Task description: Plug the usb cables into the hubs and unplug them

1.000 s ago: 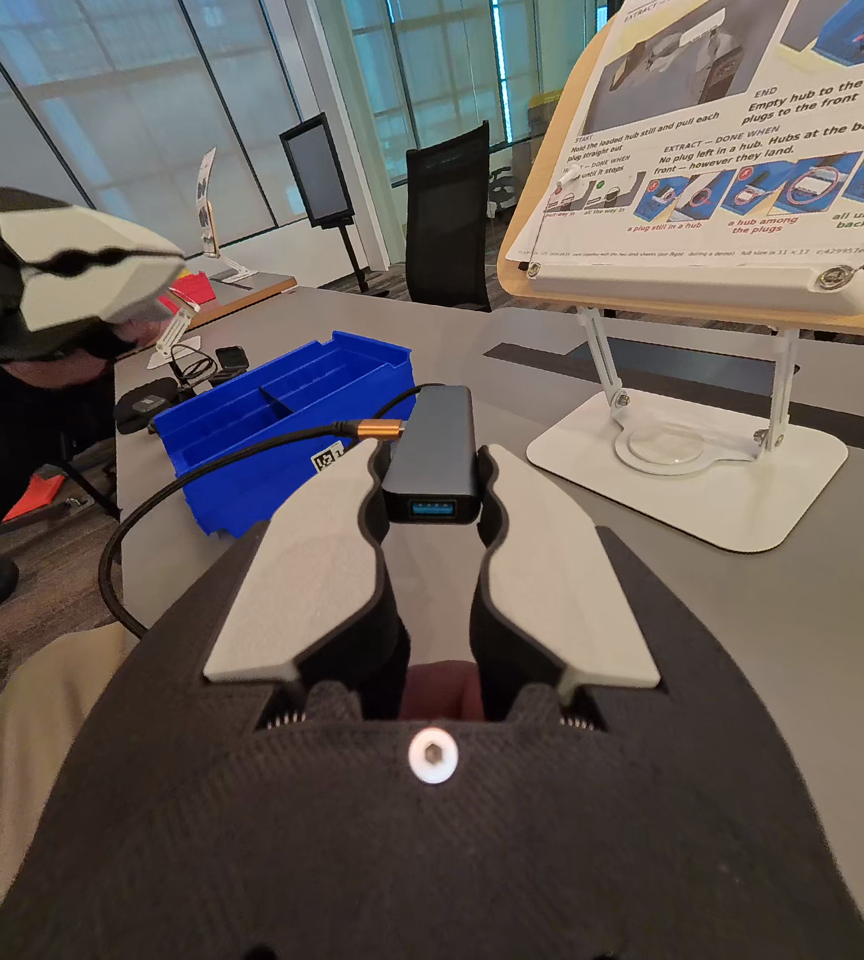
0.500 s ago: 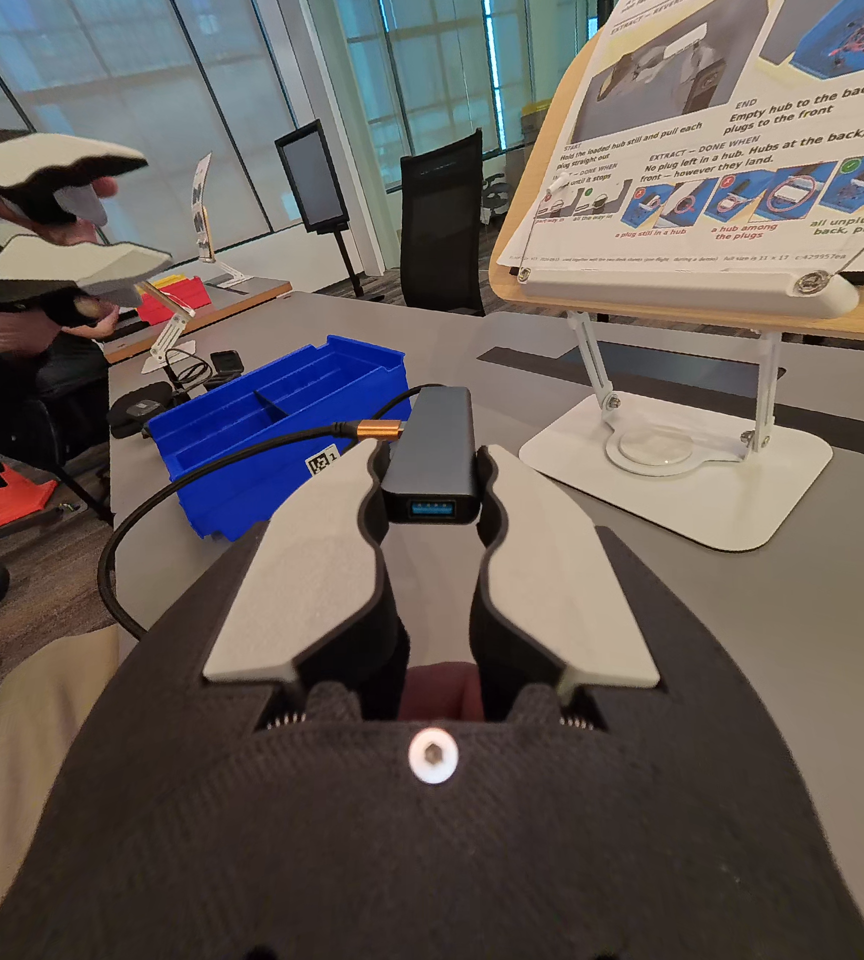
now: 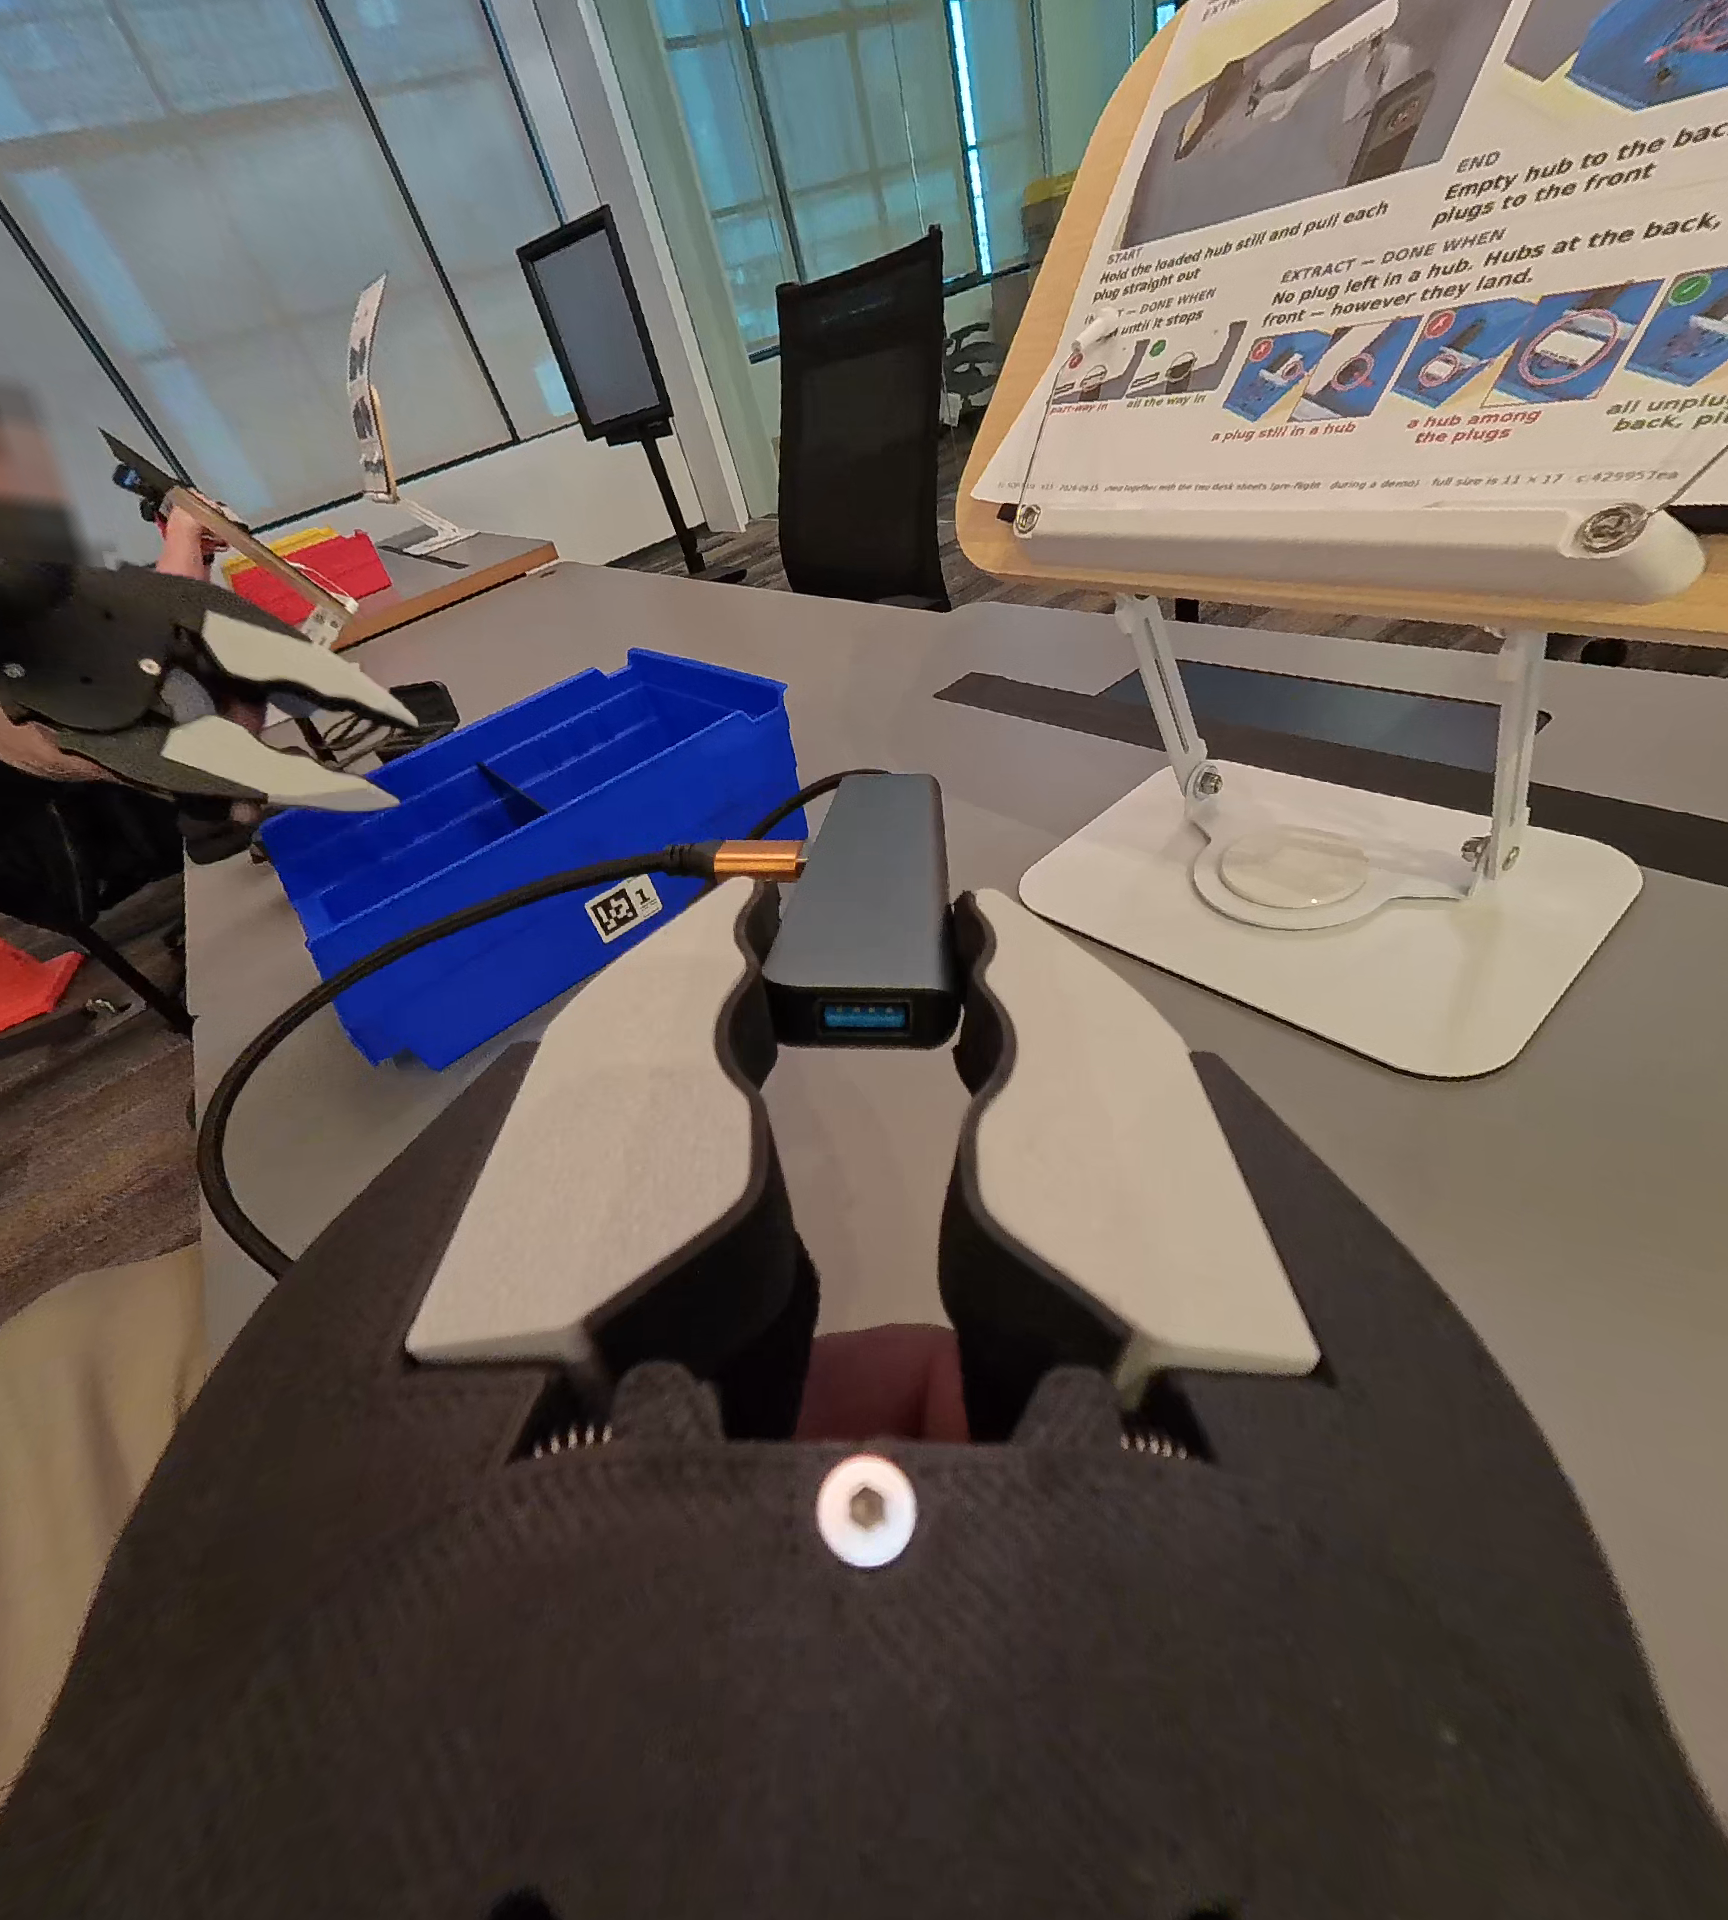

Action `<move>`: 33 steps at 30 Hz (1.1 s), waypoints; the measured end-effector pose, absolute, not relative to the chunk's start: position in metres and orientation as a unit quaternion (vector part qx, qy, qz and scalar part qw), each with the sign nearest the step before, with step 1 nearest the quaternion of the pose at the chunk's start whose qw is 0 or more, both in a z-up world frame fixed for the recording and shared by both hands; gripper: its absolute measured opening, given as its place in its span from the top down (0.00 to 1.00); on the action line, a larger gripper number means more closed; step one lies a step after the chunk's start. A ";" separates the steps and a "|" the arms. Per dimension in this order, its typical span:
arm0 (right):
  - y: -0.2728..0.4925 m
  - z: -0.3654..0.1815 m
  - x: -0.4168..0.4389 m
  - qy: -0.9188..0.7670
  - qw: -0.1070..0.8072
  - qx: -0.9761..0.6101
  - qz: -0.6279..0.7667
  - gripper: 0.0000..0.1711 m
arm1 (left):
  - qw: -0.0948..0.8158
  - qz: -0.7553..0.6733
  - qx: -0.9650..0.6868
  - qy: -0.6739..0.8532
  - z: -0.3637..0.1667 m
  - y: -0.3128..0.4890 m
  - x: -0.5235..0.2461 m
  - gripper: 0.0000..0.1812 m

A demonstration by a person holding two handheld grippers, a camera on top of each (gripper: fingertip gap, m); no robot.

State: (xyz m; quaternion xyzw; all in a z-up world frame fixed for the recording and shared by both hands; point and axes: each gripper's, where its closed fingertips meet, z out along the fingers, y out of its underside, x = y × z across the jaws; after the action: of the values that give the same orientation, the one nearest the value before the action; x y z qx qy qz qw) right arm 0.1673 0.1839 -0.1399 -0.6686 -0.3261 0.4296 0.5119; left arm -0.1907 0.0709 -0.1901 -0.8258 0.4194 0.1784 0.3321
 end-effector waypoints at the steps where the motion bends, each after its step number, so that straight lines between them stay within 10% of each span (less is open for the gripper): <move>1: 0.184 -0.141 0.167 -0.327 0.511 -0.669 0.429 0.82 | 0.317 0.172 -0.831 0.424 -0.202 0.069 -0.195 0.79; 33: 0.184 -0.145 0.164 -0.327 0.507 -0.670 0.433 0.82 | 0.229 0.194 -0.862 0.408 -0.316 0.107 -0.227 0.96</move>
State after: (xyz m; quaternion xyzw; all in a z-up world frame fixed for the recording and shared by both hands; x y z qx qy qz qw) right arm 0.1640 0.1837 -0.1448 -0.6702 -0.3269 0.4327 0.5066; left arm -0.2266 0.1071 -0.3164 -0.8621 0.4085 0.1938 0.2289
